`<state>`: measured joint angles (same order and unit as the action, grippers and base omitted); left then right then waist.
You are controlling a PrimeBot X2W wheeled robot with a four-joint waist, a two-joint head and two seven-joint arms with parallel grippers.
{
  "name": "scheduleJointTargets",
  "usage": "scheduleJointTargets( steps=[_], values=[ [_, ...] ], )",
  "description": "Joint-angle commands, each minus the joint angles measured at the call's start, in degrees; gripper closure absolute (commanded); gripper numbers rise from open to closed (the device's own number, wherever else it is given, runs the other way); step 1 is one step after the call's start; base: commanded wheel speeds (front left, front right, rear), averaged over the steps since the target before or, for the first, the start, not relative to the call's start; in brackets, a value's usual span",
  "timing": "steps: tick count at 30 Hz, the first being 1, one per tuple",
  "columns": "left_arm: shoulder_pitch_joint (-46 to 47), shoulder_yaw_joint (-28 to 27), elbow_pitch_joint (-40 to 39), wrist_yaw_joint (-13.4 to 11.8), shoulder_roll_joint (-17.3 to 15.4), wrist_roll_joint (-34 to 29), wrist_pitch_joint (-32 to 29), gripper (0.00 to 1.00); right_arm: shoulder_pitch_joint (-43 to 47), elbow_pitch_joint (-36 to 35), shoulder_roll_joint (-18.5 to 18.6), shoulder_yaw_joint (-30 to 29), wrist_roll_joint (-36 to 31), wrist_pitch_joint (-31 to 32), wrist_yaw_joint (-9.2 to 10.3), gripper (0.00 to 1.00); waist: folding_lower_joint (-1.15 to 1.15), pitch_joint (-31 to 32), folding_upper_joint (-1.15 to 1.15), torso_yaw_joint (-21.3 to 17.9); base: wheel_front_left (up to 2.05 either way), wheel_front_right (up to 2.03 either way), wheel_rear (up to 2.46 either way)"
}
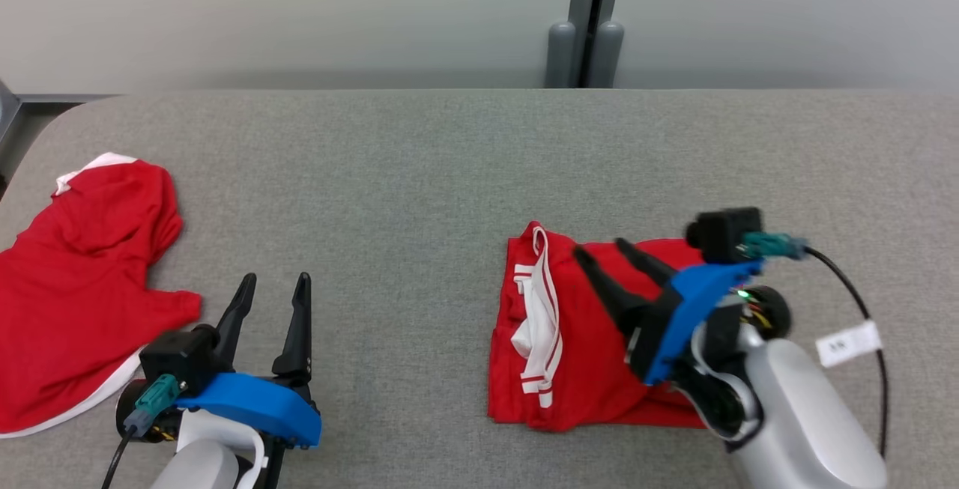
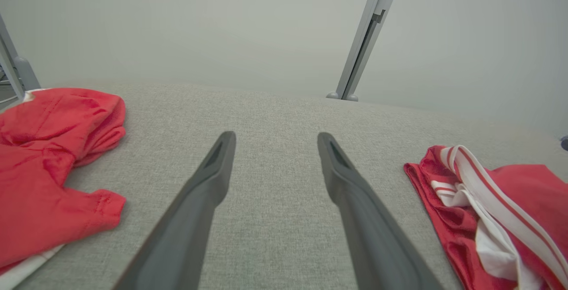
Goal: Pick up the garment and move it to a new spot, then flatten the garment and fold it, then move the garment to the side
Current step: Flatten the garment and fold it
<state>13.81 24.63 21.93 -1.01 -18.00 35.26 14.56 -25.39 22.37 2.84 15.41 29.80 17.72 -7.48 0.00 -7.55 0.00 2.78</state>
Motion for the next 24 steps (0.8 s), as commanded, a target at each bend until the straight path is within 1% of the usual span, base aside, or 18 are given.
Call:
scheduleJointTargets(
  steps=[1,6,9,10,12,18,22,24],
  values=[
    [-0.8,-0.4,-0.3,-0.3,-0.3,0.1,0.3,0.00,1.9,-1.4,0.5,-1.8,-2.1,-0.2,-0.03,0.00,0.00,0.4,0.00,-0.5,0.00,0.00,0.00],
    [-1.4,-0.7,-1.0,-0.6,-0.4,0.2,0.3,0.00,9.2,-7.4,0.6,-11.0,-10.8,-0.9,-0.03,0.00,0.00,0.6,0.00,-1.1,0.00,0.00,0.00],
    [-1.4,-0.9,-1.2,-0.7,-0.5,0.2,0.4,0.00,11.7,-8.6,0.3,-12.6,-15.2,-2.6,-0.03,0.00,0.00,0.4,0.00,-1.3,0.00,0.00,0.00],
    [-1.4,-1.0,-1.3,-0.7,-0.6,0.2,0.4,0.00,12.3,-8.2,0.2,-12.3,-16.3,-3.1,-0.03,0.13,0.00,0.2,0.00,-1.3,0.00,0.00,0.00],
    [-1.1,-1.0,-1.3,-0.6,-0.7,0.2,0.4,0.00,12.5,-6.8,0.0,-9.9,-17.1,-3.4,-0.04,1.00,0.00,0.0,0.00,-1.4,0.00,0.00,0.00],
    [0.7,-0.5,-1.1,0.0,-0.4,-0.1,0.4,0.00,7.9,0.4,0.1,0.7,-16.0,-6.3,-0.03,1.00,0.00,-1.2,0.00,-0.4,0.00,0.00,0.00],
    [1.9,0.7,-0.4,0.8,0.1,-0.6,0.1,0.00,4.0,6.7,0.1,6.7,-14.7,-7.8,-0.03,1.00,0.00,-1.6,0.00,1.5,0.00,0.00,0.00],
    [2.5,1.2,-0.1,1.1,0.4,-1.0,0.0,0.00,2.0,9.5,0.2,9.5,-13.0,-8.0,-0.03,1.00,0.00,-1.8,0.00,2.4,0.00,0.00,0.00]
  ],
)
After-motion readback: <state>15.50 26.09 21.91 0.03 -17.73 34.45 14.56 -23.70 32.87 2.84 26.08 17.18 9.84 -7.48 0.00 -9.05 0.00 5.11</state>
